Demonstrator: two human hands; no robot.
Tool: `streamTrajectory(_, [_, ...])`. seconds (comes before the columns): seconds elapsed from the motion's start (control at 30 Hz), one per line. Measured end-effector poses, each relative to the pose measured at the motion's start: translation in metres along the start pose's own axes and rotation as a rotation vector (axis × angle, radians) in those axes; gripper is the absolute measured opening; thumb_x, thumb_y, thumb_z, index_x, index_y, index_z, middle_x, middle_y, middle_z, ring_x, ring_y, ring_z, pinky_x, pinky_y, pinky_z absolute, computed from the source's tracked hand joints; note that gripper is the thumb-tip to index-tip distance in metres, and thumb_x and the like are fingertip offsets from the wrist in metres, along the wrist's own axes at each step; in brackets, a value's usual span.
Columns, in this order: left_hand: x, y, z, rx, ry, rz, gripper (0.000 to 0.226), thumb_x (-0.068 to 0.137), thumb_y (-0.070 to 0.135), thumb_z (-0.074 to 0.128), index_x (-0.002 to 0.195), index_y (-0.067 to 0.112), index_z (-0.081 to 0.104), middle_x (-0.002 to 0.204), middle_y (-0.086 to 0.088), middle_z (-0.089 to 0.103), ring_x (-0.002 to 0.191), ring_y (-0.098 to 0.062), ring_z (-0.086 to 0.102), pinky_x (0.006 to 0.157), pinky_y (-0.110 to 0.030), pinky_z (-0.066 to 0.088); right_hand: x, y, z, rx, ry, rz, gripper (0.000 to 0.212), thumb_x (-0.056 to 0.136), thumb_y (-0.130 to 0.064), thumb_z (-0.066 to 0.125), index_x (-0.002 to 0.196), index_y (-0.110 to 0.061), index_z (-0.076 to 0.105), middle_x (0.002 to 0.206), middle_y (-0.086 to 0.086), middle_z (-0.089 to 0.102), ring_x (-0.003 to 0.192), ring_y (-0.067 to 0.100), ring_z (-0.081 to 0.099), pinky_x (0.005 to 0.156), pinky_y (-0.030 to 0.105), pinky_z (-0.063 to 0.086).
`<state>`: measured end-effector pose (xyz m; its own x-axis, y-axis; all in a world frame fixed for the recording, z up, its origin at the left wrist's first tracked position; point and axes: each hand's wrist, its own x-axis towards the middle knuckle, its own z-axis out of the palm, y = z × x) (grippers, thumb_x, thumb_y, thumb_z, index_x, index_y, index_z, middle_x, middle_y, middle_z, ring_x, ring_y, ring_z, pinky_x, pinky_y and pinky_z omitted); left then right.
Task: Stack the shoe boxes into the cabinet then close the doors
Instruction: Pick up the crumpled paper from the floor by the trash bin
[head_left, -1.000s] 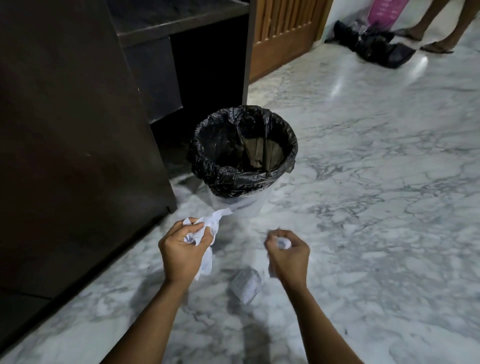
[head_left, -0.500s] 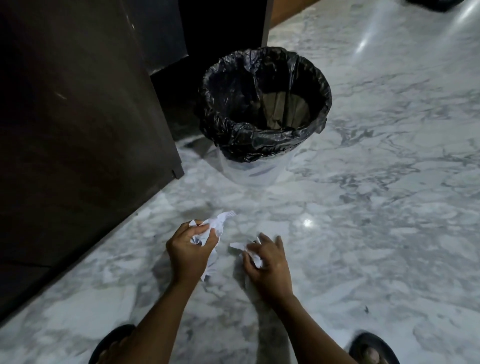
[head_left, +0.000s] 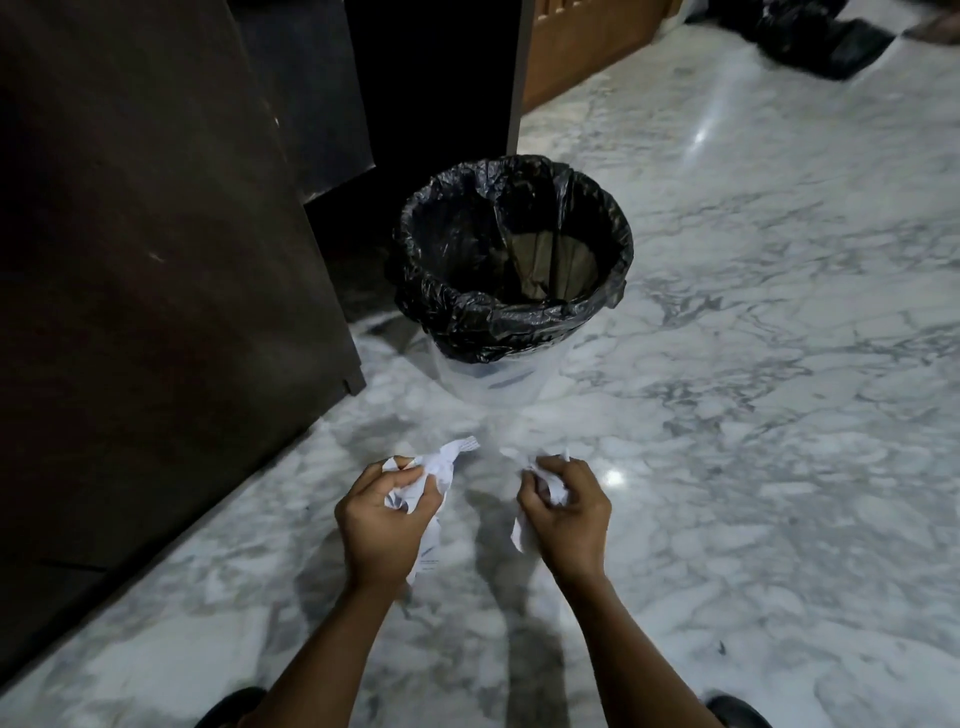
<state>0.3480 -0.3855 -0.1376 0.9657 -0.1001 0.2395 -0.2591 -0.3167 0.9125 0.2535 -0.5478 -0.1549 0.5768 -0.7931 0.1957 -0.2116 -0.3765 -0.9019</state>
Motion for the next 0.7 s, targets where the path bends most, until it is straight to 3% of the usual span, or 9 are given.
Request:
streamTrajectory(0.13, [0.032,0.060,0.003,-0.107,0.047,0.070,0.020,0.067,-0.004,0.087,0.082,0.006,0.077,0.093,0.002,0.072,0.087,0.000,0.067,0.070,-0.020,0.054,0.053,-0.067,-0.032,0.107,0.237,-0.067,0.017,0.080,-0.007,0.080,0.092,-0.017,0.072,0.090,-0.008,0.070,0.089,0.002,0.066,0.082,0.014,0.046])
streamTrajectory(0.2, [0.053,0.095,0.003,-0.149,0.063,0.142,0.019,0.068,-0.002,0.087,0.082,0.004,0.077,0.093,0.000,0.072,0.085,-0.006,0.068,0.073,-0.017,0.053,0.078,-0.105,-0.048,0.158,0.304,-0.156,0.015,0.080,-0.005,0.079,0.091,-0.012,0.072,0.090,-0.007,0.070,0.089,0.001,0.067,0.084,0.013,0.047])
streamTrajectory(0.27, [0.076,0.129,0.003,-0.168,0.069,0.212,0.017,0.068,-0.001,0.087,0.082,0.003,0.077,0.093,-0.004,0.072,0.083,-0.010,0.068,0.068,-0.011,0.049,0.102,-0.141,-0.059,0.239,0.314,-0.196,0.014,0.080,-0.006,0.080,0.091,-0.011,0.072,0.091,-0.006,0.072,0.091,0.003,0.068,0.086,0.015,0.048])
streamTrajectory(0.37, [0.117,0.178,0.007,-0.183,0.040,0.279,0.016,0.070,0.004,0.087,0.081,0.005,0.077,0.093,-0.001,0.072,0.081,-0.009,0.067,0.063,-0.014,0.049,0.142,-0.190,-0.068,0.322,0.260,-0.193,0.014,0.080,-0.011,0.081,0.091,-0.015,0.073,0.093,-0.010,0.073,0.093,0.005,0.069,0.089,0.020,0.050])
streamTrajectory(0.47, [0.166,0.222,0.014,-0.151,0.044,0.343,0.016,0.068,0.007,0.087,0.081,0.006,0.077,0.090,-0.003,0.073,0.081,-0.010,0.066,0.070,-0.009,0.047,0.185,-0.229,-0.069,0.279,0.170,-0.228,0.014,0.081,-0.018,0.080,0.093,-0.015,0.073,0.089,-0.019,0.070,0.089,-0.007,0.065,0.086,0.012,0.047])
streamTrajectory(0.53, [0.196,0.239,0.021,-0.113,0.046,0.318,0.018,0.069,0.008,0.087,0.083,0.006,0.078,0.092,-0.004,0.074,0.094,-0.011,0.067,0.077,-0.003,0.043,0.209,-0.242,-0.063,0.242,0.122,-0.206,0.013,0.082,-0.020,0.078,0.093,-0.017,0.073,0.087,-0.020,0.068,0.084,-0.008,0.064,0.081,0.013,0.048])
streamTrajectory(0.6, [0.213,0.240,0.032,-0.083,0.051,0.245,0.019,0.070,0.009,0.085,0.086,0.005,0.077,0.097,-0.006,0.074,0.105,-0.014,0.066,0.078,-0.006,0.042,0.223,-0.238,-0.050,0.254,0.114,-0.135,0.011,0.083,-0.023,0.076,0.091,-0.016,0.071,0.083,-0.014,0.070,0.077,0.002,0.065,0.071,0.021,0.051])
streamTrajectory(0.7, [0.211,0.220,0.052,-0.061,0.047,0.040,0.022,0.072,0.010,0.085,0.092,0.004,0.076,0.105,-0.008,0.072,0.094,-0.009,0.060,0.078,-0.014,0.041,0.229,-0.217,-0.025,0.245,0.110,0.005,0.011,0.085,-0.027,0.073,0.089,-0.017,0.070,0.075,-0.006,0.069,0.070,0.016,0.065,0.059,0.023,0.045])
